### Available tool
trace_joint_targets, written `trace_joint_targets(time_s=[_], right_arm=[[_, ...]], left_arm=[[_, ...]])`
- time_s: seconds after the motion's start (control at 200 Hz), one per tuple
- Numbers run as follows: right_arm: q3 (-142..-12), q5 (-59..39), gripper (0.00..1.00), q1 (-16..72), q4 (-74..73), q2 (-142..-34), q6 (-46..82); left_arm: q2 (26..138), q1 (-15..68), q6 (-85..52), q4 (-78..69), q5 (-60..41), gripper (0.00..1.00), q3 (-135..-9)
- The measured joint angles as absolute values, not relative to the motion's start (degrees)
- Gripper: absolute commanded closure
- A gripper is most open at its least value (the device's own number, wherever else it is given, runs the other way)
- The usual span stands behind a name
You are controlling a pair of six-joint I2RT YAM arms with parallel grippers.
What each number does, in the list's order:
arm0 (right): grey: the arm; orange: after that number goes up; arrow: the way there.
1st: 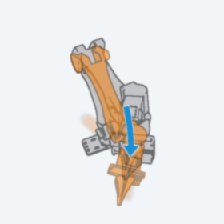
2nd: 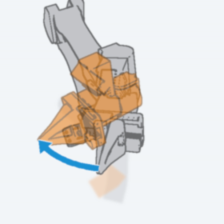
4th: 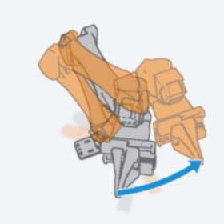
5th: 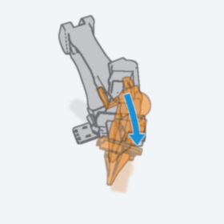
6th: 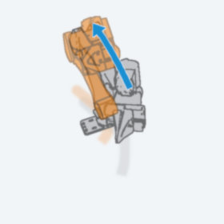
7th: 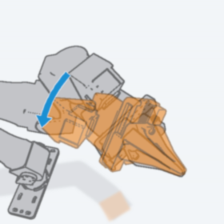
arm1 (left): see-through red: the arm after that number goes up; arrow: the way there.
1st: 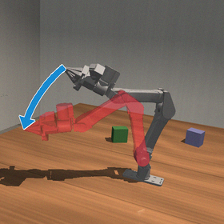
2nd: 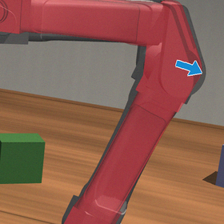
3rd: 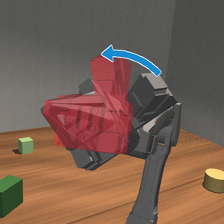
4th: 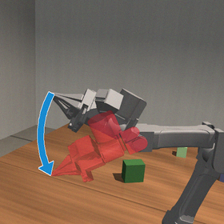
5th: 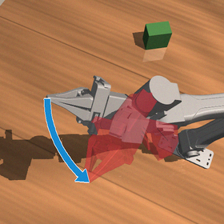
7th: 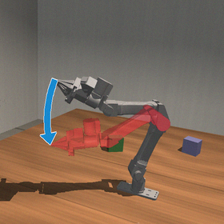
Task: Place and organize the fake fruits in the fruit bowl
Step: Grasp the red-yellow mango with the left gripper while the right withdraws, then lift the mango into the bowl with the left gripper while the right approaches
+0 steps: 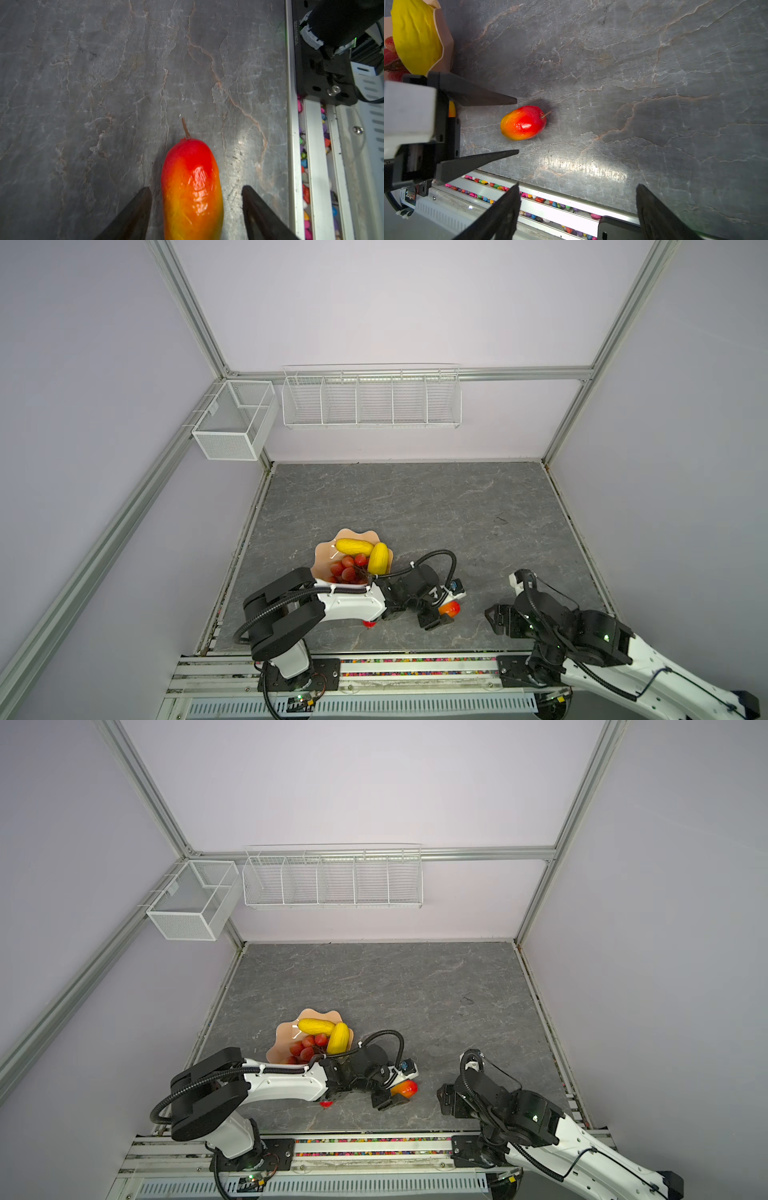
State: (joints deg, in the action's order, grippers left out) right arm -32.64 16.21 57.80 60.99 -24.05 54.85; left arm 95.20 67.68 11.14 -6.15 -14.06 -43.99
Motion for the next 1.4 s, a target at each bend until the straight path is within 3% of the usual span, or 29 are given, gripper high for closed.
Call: trace_joint_targets(time_s=[0.13,0.41,0.69,0.825,1.145,1.4], right_arm=[[-32.6,16.1,0.12,57.8,61.0,-24.6,54.7],[-32.9,15.4,0.12,57.4,59.3,-27.7,54.1],[-34.0,16.3,0.12,55.4,56.4,-27.9,53.3],[-35.0,14.9,0.12,53.6,51.7,-29.7,48.9],[-44.9,3.7,0.12,51.6,29.5,-52.9,32.3],[-58.4,-10.7,0.12,51.1,16.2,-72.2,23.0]], left_arm=[[97.3,67.7,11.3,-6.2,-14.2,0.38,-44.7],[97.7,67.7,11.2,-6.6,-13.0,0.58,-45.3],[96.6,67.2,11.0,-6.5,-13.1,0.64,-46.0],[90.5,64.8,8.8,-5.2,-12.6,0.65,-45.9],[62.3,55.7,-1.9,9.4,6.2,0.64,-47.7],[56.7,38.8,-16.6,35.5,18.7,0.65,-48.9]])
